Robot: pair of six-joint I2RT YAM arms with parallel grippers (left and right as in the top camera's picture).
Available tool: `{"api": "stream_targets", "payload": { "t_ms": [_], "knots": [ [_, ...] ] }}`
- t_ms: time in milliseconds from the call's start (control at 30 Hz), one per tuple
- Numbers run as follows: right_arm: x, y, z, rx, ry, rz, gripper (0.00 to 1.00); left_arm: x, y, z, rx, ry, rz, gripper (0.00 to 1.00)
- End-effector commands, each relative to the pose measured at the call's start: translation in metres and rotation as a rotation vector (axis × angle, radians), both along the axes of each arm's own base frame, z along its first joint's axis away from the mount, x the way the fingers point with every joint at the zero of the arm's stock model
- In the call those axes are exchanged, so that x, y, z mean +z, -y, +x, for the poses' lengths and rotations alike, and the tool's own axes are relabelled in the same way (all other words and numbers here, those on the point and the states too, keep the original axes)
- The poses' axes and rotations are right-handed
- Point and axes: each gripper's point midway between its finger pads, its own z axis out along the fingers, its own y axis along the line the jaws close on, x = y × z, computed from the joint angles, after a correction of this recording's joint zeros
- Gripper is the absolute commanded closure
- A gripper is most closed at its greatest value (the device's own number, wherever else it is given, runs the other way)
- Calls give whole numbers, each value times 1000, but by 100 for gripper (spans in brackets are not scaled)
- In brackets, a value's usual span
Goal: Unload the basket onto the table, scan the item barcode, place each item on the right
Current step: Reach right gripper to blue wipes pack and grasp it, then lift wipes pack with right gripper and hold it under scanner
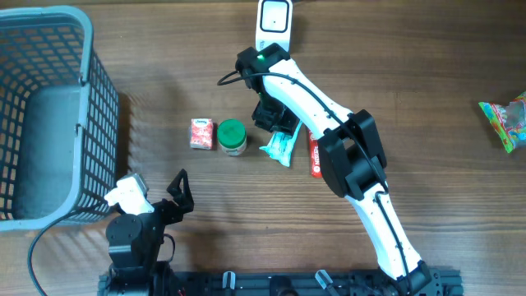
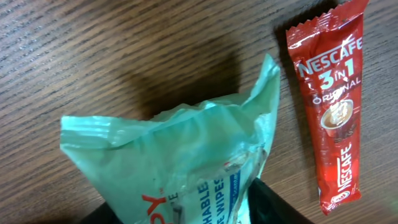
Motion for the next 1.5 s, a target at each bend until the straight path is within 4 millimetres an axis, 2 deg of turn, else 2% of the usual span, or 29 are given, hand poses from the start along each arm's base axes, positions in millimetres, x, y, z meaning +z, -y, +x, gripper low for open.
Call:
{"api": "stream_targets", "payload": {
  "t_ms": [0,133,233,300,500,633,733,867,967,1067,1167,1200,1300,1467],
  "knots": [
    [-8,1,-2,-2,-5,-31,53,-2,-4,0,16,-2,14,0],
    [-8,-4,-6,-16,-30,4,65,-2,-4,0,16,-2,14,0],
    [-8,-9,-10,-35,-65,51,80,-2,-4,0,16,-2,14,0],
    [-7,-13,-13,-35,-94,90,96,-2,-4,0,16,-2,14,0],
    [3,-29,-18,77,-196,310,96,-2,-4,0,16,-2,14,0],
    [28,-30,-12,138,-186,435,96,-2,-4,0,16,-2,14,0],
    [59,-33,-8,202,-149,553,96,-2,-4,0,16,-2,14,0],
    [123,-39,-12,302,-85,764,96,-2,-4,0,16,-2,14,0],
    [170,-32,-18,366,-12,856,96,-2,-4,0,16,-2,14,0],
    [204,-22,-27,416,48,894,96,-2,-4,0,16,-2,14,0],
    [235,-20,-37,494,118,952,96,-2,-4,0,16,-2,14,0],
    [257,-23,-44,560,173,1003,96,-2,-4,0,16,-2,14,0],
    [287,-33,-55,703,258,1130,96,-2,-4,0,16,-2,14,0],
    [347,-55,-83,689,223,1517,96,-2,-4,0,16,-2,14,0]
  ]
}}
